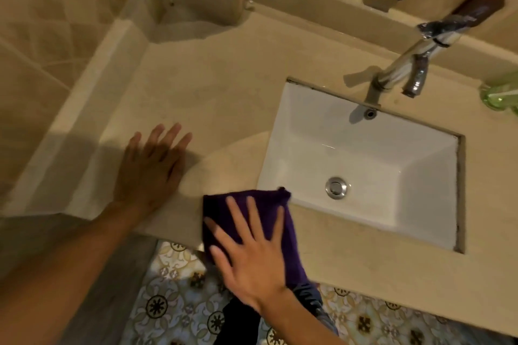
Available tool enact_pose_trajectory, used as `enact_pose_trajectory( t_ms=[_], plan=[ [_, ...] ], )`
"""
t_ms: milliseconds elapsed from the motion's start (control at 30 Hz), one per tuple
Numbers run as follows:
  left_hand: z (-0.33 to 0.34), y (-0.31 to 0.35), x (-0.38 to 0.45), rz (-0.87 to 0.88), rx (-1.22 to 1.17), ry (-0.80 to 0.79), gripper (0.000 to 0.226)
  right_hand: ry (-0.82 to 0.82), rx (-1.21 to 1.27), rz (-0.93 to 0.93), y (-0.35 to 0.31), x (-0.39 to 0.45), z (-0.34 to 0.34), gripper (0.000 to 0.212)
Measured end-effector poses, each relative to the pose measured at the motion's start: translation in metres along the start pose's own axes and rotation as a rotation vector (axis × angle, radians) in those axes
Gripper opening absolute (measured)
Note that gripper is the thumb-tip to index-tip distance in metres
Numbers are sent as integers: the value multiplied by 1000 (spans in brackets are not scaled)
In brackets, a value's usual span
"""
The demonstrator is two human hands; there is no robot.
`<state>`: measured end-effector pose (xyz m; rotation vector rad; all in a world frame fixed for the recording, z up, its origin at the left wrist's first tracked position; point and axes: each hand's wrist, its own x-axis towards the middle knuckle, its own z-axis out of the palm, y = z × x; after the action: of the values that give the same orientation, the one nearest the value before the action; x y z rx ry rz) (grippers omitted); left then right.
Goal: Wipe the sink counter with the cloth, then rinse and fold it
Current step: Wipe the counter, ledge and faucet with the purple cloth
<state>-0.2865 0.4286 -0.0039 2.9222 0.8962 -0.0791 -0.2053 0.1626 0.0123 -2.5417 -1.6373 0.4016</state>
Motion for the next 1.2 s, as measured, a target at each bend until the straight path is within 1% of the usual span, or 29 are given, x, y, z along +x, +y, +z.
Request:
enact_pose_trajectory(
  t_ms=[100, 267, 367, 567, 700, 833, 967, 1067, 1200],
  plan=[
    [0, -2, 0, -7, 5, -16, 57, 9, 33, 16, -25, 45, 2, 54],
    [0, -2, -1, 4, -16, -9, 55, 62, 33, 64, -11, 105, -7, 55],
    [1, -2, -3, 5, -22, -8, 56, 92, 34, 134, 17, 166, -20, 55],
    [-3, 1, -3, -21, -73, -15, 54, 54, 61, 239, 102, 299, -62, 58],
    [2, 0, -1, -30, -65, 15, 52, 29, 45, 299, 136, 353, -85, 61],
    [2, 0, 0, -26, -71, 25, 52, 37, 13, 315, 137, 361, -85, 62],
    [1, 2, 1, -34, -88, 10, 54, 65, 28, 318, 113, 338, -73, 62],
    [-2, 3, 1, -30, -103, 6, 55, 102, -4, 249, 75, 285, -56, 60],
    [-3, 3, 1, -38, -77, 10, 55, 137, 5, 170, 19, 185, -28, 59]
  ],
)
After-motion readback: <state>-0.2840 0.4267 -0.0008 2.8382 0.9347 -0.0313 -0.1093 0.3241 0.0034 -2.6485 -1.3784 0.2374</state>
